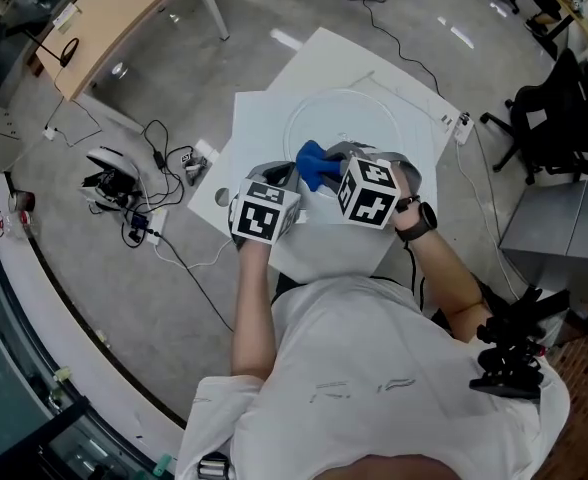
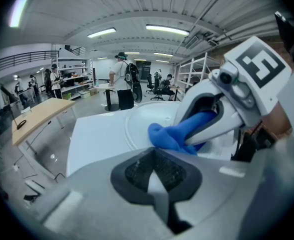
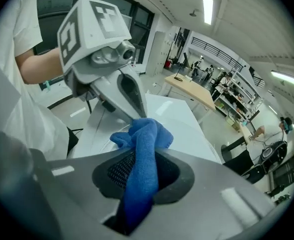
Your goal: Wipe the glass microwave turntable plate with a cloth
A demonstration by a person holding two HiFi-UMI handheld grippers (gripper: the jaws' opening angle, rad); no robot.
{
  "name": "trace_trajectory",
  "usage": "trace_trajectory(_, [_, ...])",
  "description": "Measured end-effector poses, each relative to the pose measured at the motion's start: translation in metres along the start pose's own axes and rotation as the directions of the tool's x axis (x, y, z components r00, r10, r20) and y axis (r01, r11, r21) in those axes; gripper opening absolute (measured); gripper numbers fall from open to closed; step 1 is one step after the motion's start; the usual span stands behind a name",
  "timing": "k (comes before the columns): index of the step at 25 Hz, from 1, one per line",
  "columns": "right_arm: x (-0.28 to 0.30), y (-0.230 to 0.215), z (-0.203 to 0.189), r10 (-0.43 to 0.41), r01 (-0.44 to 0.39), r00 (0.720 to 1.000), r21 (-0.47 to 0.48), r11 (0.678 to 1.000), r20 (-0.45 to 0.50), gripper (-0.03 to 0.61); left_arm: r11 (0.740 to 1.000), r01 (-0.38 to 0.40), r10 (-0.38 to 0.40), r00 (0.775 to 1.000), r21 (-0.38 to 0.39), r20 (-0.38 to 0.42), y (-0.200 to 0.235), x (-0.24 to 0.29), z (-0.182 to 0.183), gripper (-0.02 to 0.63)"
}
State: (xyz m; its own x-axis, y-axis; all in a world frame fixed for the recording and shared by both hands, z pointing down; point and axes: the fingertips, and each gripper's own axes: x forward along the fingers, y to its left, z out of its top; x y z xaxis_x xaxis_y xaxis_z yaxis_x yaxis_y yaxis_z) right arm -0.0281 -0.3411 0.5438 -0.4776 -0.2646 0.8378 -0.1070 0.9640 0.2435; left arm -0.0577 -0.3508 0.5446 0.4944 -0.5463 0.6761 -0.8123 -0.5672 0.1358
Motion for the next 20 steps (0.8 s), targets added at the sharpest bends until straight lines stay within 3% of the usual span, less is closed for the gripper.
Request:
trace_trajectory(3, [0.013,-0.027,0.011,-0.032,0.032,0.999,0.014,0.999,0.02,0.077,1.0,0.003,-0.003,1.0,0.001,-0.003,-0.001,0.002,0.003,-0.002])
trace_trajectory(6, [0.023,-0.07,0.012,-0.127,0.12,0.989,0.098,0.988,0.07,0.077,1.0,-0.017,0.017,1.0,0.018,0.002,0.001,0.004,0.004,-0.002])
trace_trajectory(11, [0.015,-0.135,-0.032,-0.276,0.258,0.96,0.236,0.937,0.045,0.075,0.998,-0.045,0.045,0.999,0.04,0.011,0.003,0.01,0.004,-0.002])
trace_trajectory(16, [-0.013,-0.159,-0.091,-0.306,0.3,0.952,0.308,0.903,-0.029,0.077,0.998,-0.043,0.043,0.999,0.04,0.011,0.007,0.01,0.003,-0.002])
trace_trajectory(20, [-0.038,-0.131,-0.123,-0.233,0.252,0.967,0.292,0.923,-0.102,0.078,0.998,-0.048,0.048,0.999,0.038,0.013,0.011,0.008,0.001,-0.002])
